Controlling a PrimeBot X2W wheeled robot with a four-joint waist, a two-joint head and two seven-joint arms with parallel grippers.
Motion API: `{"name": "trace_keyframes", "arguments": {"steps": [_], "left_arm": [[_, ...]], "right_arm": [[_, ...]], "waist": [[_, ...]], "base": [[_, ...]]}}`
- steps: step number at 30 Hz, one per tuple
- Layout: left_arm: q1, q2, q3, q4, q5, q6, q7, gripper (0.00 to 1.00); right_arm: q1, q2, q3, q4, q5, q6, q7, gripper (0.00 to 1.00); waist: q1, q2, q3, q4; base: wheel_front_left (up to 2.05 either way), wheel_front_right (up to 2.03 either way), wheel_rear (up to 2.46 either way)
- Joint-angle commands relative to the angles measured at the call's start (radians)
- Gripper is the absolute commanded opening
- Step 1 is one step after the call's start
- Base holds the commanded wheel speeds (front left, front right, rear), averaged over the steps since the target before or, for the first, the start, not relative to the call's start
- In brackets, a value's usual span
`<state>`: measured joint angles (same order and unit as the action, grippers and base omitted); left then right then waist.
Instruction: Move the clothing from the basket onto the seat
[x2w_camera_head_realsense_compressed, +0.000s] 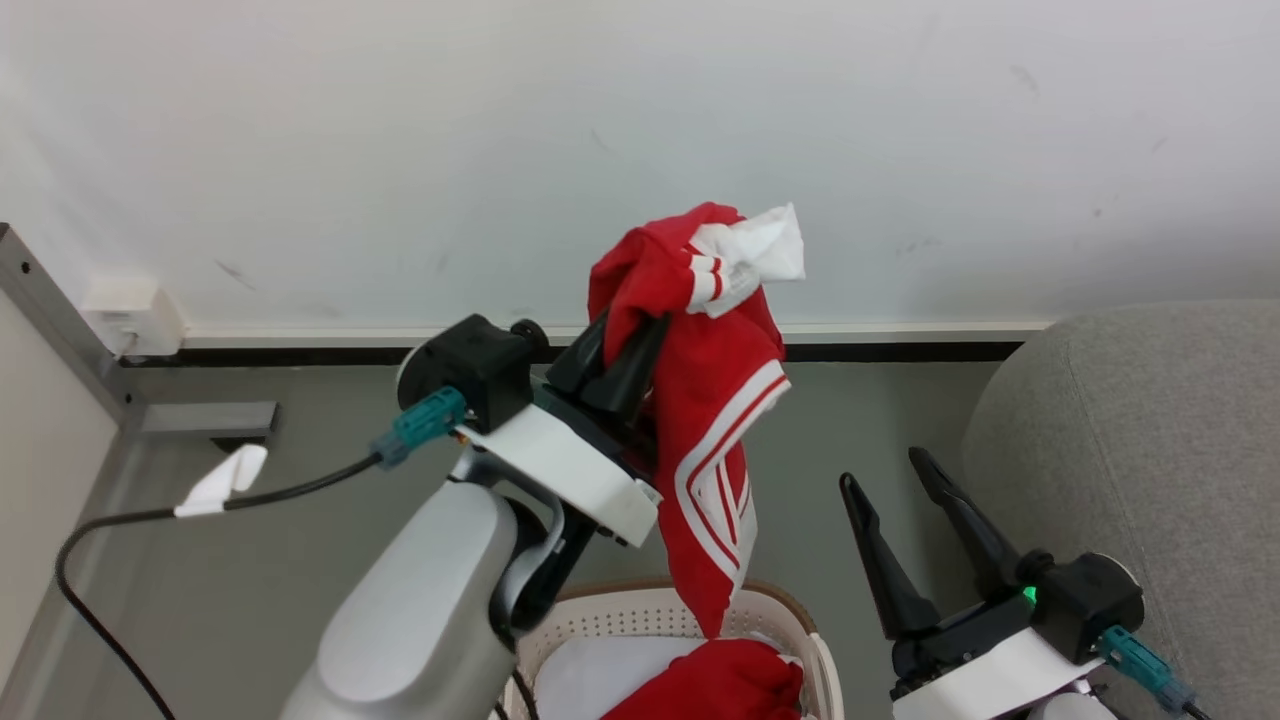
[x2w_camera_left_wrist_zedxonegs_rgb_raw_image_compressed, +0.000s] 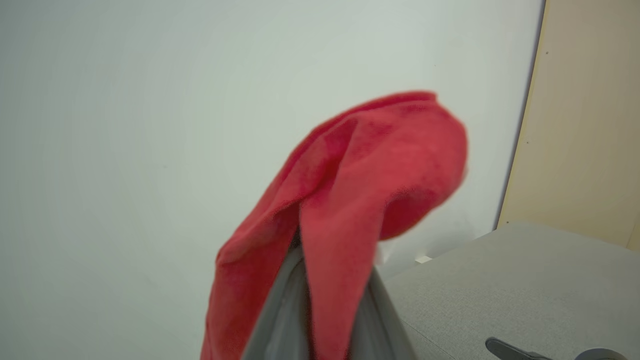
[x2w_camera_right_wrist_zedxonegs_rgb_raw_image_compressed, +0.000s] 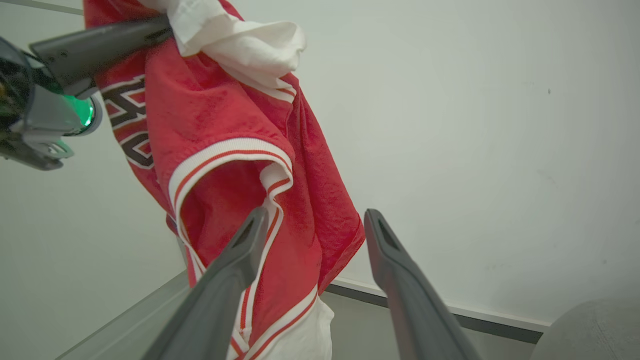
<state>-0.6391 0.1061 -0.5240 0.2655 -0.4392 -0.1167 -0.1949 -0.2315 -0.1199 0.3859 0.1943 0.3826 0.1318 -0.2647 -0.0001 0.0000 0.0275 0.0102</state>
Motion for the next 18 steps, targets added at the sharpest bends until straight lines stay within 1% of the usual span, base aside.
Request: {"name": "trace_keyframes", "arguments": {"steps": [1,6,12,15,18], "left_arm": [[0.017,-0.003,-0.006,-0.005,-0.006,-0.001,-0.001,0.0],[0.034,-0.022,-0.067,-0.03,-0.02,-0.005,0.009,0.0],[0.044,-0.042,-0.149,-0.065,-0.053,-0.009,0.021,0.0],[0.049,-0.047,-0.186,-0.081,-0.07,-0.011,0.024,0.0],[0.053,-0.051,-0.227,-0.097,-0.094,-0.013,0.03,0.0]], "right_arm": [[-0.018,-0.003,0.016,0.015,0.019,-0.002,0.001,1.0],[-0.063,-0.022,0.084,0.113,0.042,-0.002,0.001,1.0],[-0.123,-0.033,0.145,0.24,0.069,-0.002,0.001,1.0],[-0.146,-0.036,0.164,0.276,0.075,-0.002,0.001,1.0],[-0.159,-0.038,0.169,0.284,0.081,-0.002,0.001,1.0]], "waist": [[0.0001,0.0,-0.008,0.013],[0.0001,0.0,-0.023,0.061],[0.0001,0.0,-0.037,0.141],[0.0001,0.0,-0.046,0.184],[0.0001,0.0,-0.054,0.23]], "base": [[0.0,0.0,0.0],[0.0,0.0,0.0],[0.0,0.0,0.0],[0.0,0.0,0.0],[0.0,0.0,0.0]]}}
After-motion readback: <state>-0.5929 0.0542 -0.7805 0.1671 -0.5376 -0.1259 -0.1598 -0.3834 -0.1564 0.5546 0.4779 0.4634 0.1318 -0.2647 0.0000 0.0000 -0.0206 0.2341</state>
